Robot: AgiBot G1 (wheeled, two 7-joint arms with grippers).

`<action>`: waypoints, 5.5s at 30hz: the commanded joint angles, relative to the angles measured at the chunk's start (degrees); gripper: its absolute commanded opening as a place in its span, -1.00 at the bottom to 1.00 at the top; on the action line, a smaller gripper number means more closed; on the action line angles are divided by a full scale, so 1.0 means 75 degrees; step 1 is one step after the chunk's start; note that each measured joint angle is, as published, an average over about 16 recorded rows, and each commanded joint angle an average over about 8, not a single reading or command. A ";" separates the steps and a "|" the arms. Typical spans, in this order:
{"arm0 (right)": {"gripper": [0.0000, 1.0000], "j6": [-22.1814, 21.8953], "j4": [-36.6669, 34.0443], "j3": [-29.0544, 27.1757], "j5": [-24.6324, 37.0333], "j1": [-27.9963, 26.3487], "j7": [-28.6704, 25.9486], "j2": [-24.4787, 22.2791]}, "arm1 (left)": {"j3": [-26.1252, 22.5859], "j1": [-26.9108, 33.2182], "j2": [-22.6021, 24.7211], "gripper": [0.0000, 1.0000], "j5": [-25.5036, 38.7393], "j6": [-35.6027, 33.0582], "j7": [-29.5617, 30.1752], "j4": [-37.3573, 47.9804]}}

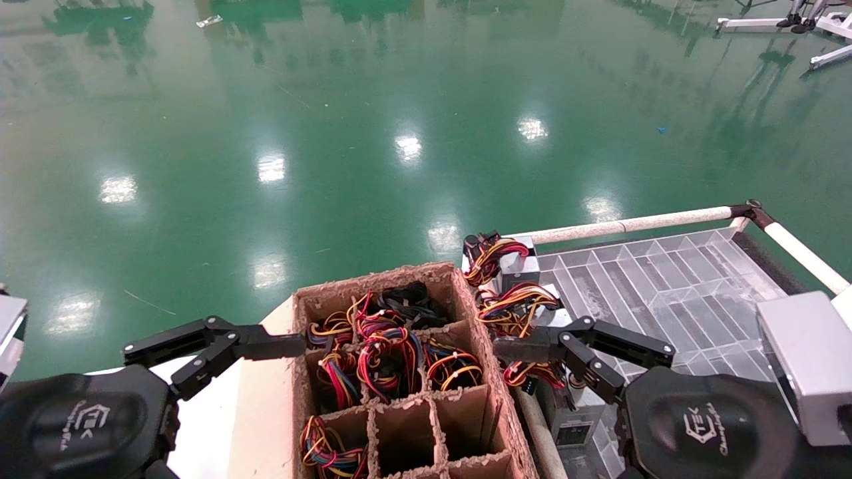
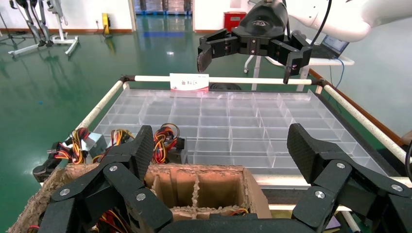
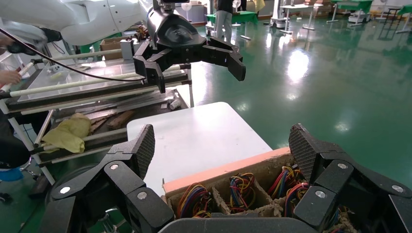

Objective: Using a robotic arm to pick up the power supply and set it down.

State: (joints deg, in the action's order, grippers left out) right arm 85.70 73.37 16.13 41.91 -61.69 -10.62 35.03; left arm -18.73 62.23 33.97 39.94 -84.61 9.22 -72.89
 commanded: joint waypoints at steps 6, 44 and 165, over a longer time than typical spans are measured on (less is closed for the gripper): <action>1.00 0.0000 0.0000 0.0000 0.0000 0.0000 0.0000 0.0000 | 0.0000 0.0000 0.0000 1.00 0.0000 0.0000 0.0000 0.0000; 1.00 0.0000 0.0000 0.0000 0.0000 0.0000 0.0000 0.0000 | 0.0000 0.0000 0.0000 -1.00 0.0000 0.0000 0.0000 0.0000; -1.00 0.0174 -0.1007 0.0998 0.1497 -0.0114 0.0132 0.0730 | -0.0018 0.0006 -0.0005 1.00 -0.0011 0.0005 -0.0010 0.0004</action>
State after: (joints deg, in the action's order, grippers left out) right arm 86.96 65.80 23.49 53.04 -62.63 -9.62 40.50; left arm -18.86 62.28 33.93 39.85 -84.57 9.14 -72.86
